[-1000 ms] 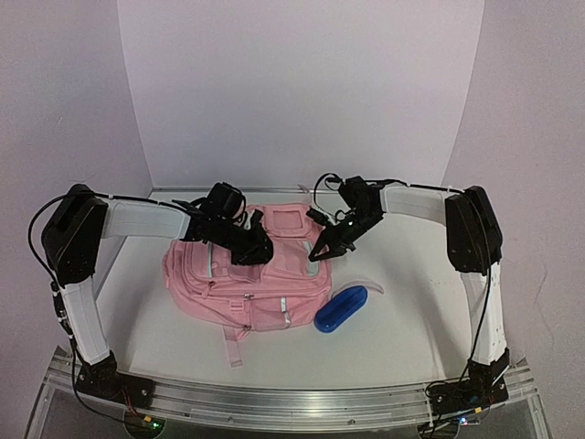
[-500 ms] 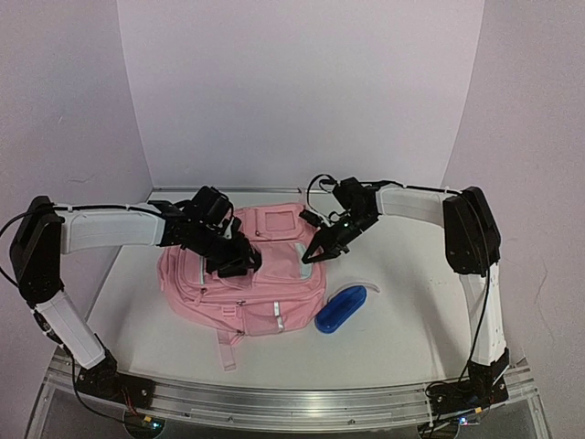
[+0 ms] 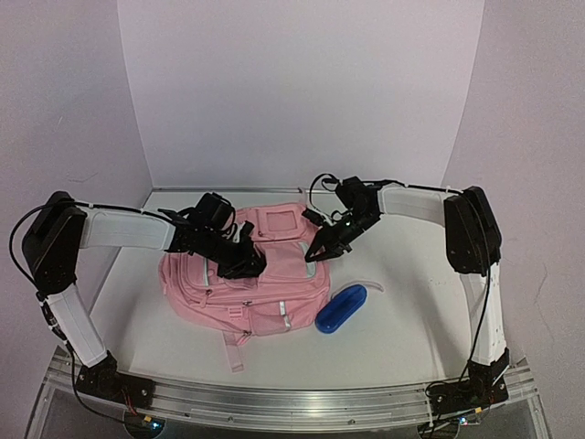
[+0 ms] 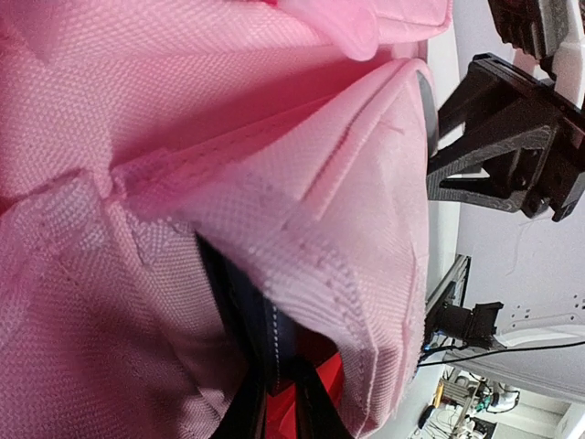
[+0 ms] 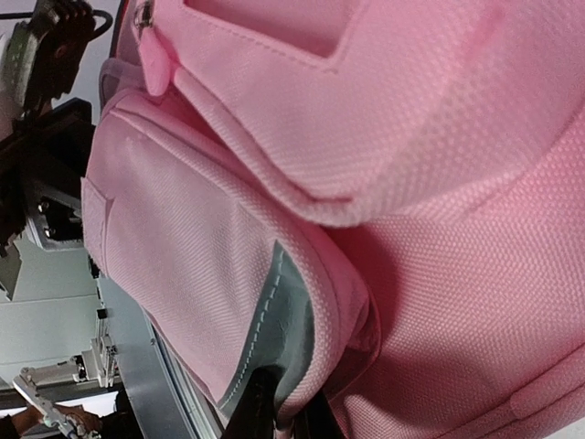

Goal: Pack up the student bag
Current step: Place the personal item in the student bag.

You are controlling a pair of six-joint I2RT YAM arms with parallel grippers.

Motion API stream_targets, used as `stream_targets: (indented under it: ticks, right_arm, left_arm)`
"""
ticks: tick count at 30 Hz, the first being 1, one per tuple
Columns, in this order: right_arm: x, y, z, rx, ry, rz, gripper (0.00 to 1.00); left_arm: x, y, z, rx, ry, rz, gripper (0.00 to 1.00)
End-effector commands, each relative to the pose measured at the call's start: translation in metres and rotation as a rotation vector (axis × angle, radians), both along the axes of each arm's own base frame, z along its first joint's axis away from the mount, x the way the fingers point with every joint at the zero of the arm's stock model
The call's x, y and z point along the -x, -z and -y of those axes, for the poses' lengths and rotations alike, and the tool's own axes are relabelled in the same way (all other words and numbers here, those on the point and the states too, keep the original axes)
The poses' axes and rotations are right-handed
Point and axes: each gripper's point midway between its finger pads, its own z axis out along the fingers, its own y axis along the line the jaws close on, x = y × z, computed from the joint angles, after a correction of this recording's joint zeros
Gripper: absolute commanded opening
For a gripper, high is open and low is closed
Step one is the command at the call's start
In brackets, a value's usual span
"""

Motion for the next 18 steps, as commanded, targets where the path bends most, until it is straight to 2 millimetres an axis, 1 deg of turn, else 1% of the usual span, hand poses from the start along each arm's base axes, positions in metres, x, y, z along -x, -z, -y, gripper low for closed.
stream_targets:
  ticks: [1,3,4,5,7,9,12,14,17,18]
  right_arm:
    - [0.023,-0.003,-0.029,-0.042,-0.084,-0.007,0.32]
    - [0.021,0.002,-0.025,-0.015,-0.075,0.009,0.33]
    - [0.018,0.005,-0.021,0.009,-0.065,0.023,0.32]
    - [0.015,0.011,-0.017,0.043,-0.052,0.038,0.31]
    - [0.01,0.021,-0.009,0.087,-0.031,0.049,0.3]
    - [0.005,0.027,-0.004,0.113,-0.015,0.059,0.3]
    - [0.001,0.025,-0.003,0.117,-0.011,0.076,0.32]
    - [0.0,0.022,-0.005,0.109,-0.011,0.08,0.35]
    - [0.002,0.017,-0.007,0.088,-0.018,0.073,0.44]
    - [0.003,0.014,-0.008,0.081,-0.019,0.072,0.46]
  left_arm:
    - [-0.003,-0.022,0.021,0.073,0.05,0.103,0.18]
    - [0.0,-0.03,0.011,0.068,0.022,0.109,0.23]
    - [0.002,-0.04,0.007,0.073,0.009,0.124,0.26]
    - [0.005,-0.045,0.004,0.079,0.01,0.125,0.28]
    - [0.014,-0.056,0.0,0.098,0.019,0.127,0.36]
    - [0.023,-0.067,-0.004,0.119,0.034,0.125,0.43]
    - [0.032,-0.085,-0.008,0.162,0.039,0.143,0.51]
    - [0.033,-0.097,-0.012,0.179,0.019,0.17,0.56]
    - [0.028,-0.101,-0.023,0.152,-0.041,0.194,0.61]
    - [0.025,-0.1,-0.026,0.148,-0.06,0.191,0.6]
